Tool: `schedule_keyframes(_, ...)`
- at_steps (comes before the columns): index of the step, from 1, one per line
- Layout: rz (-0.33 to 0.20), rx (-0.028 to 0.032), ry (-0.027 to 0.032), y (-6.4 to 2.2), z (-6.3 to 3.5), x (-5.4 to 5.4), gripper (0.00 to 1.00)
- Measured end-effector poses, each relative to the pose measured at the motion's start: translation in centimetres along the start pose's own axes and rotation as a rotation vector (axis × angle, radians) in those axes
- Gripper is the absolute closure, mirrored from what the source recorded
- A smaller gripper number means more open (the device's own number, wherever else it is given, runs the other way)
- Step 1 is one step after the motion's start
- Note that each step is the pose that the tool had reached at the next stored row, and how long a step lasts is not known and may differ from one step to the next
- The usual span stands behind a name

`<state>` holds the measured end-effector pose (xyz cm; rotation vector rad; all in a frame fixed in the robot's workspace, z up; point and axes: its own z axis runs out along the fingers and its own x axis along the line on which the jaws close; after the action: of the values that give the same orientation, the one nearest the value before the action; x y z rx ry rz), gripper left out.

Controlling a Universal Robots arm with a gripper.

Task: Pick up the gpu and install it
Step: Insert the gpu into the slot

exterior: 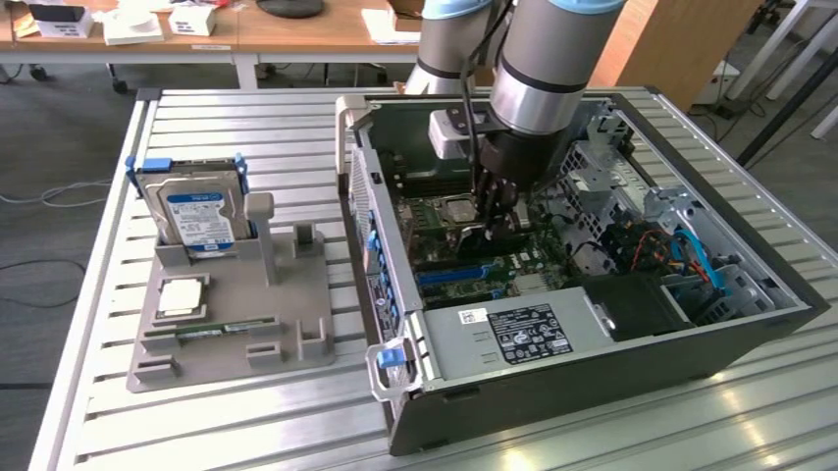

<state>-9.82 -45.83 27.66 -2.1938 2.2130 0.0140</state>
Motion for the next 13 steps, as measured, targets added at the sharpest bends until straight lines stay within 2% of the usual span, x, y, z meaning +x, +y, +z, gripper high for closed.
schedule_keyframes(13,0.000,-0.0001,0.0005,0.23,0.07,0.27,0.73)
